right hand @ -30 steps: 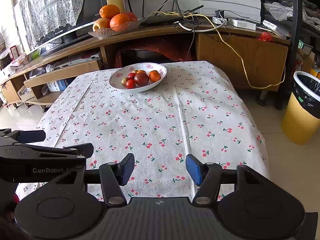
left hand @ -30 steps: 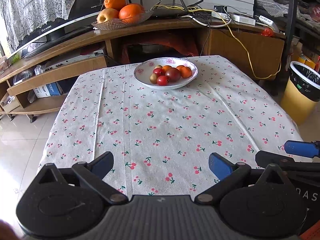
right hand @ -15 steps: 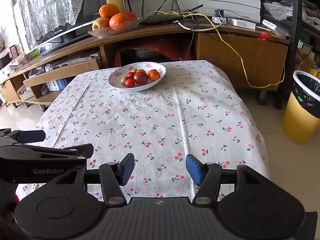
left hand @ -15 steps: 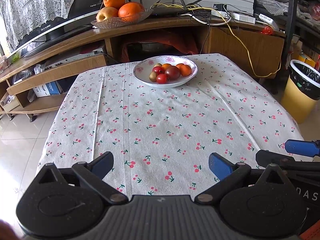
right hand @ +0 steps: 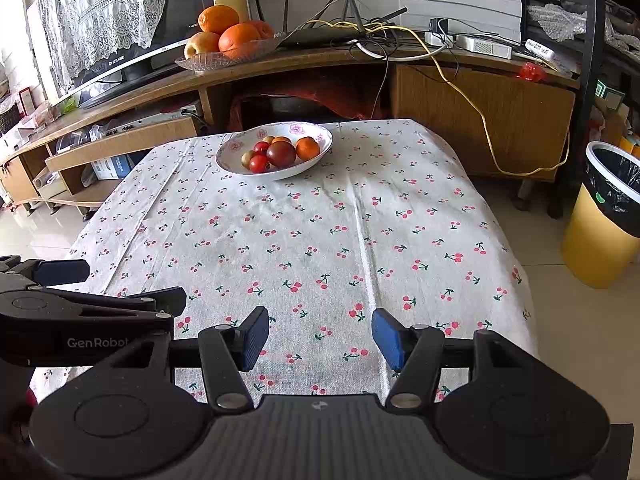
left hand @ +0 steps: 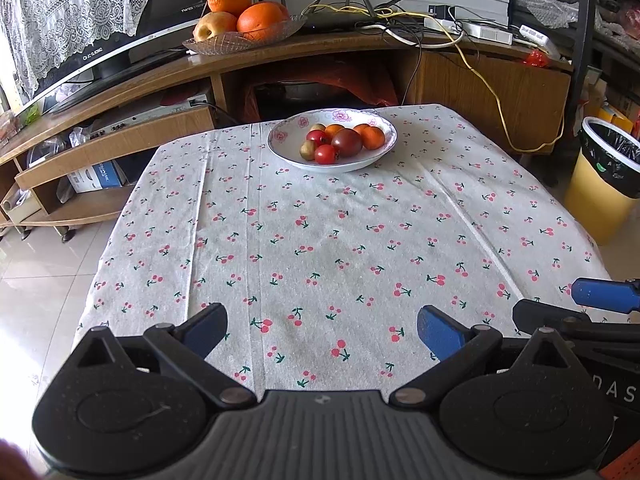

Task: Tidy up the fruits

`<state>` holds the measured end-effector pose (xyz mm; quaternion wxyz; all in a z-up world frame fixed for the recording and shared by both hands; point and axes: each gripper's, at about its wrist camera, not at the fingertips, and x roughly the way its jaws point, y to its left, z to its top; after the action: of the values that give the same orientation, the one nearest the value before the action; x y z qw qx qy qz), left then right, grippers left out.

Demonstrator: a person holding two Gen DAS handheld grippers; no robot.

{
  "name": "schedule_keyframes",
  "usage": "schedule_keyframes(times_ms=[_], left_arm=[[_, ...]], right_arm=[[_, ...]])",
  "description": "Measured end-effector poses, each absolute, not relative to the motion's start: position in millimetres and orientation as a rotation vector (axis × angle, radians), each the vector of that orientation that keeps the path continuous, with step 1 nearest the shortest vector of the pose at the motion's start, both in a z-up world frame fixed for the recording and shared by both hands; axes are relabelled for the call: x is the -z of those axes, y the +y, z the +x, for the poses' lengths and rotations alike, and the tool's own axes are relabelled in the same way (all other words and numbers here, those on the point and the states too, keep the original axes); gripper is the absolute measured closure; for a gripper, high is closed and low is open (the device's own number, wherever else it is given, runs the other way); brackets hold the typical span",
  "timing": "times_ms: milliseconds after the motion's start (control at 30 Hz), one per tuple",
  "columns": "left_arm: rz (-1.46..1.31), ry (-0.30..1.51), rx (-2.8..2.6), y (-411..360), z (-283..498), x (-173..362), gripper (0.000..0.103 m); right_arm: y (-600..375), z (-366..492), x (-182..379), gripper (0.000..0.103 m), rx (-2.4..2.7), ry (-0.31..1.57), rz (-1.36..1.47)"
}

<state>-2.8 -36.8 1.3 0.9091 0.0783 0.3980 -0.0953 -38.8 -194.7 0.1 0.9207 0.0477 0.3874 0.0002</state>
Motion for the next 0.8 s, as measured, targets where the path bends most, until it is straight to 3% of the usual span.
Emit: schedule_keyframes(times_ms=[800], left_arm=[[0.178, 0.807, 0.190, -38.2, -5.3, -2.7, 0.000]], right_arm=[[-195.2, -39.6, 1.7, 0.050, 0.000, 0.799, 0.095]])
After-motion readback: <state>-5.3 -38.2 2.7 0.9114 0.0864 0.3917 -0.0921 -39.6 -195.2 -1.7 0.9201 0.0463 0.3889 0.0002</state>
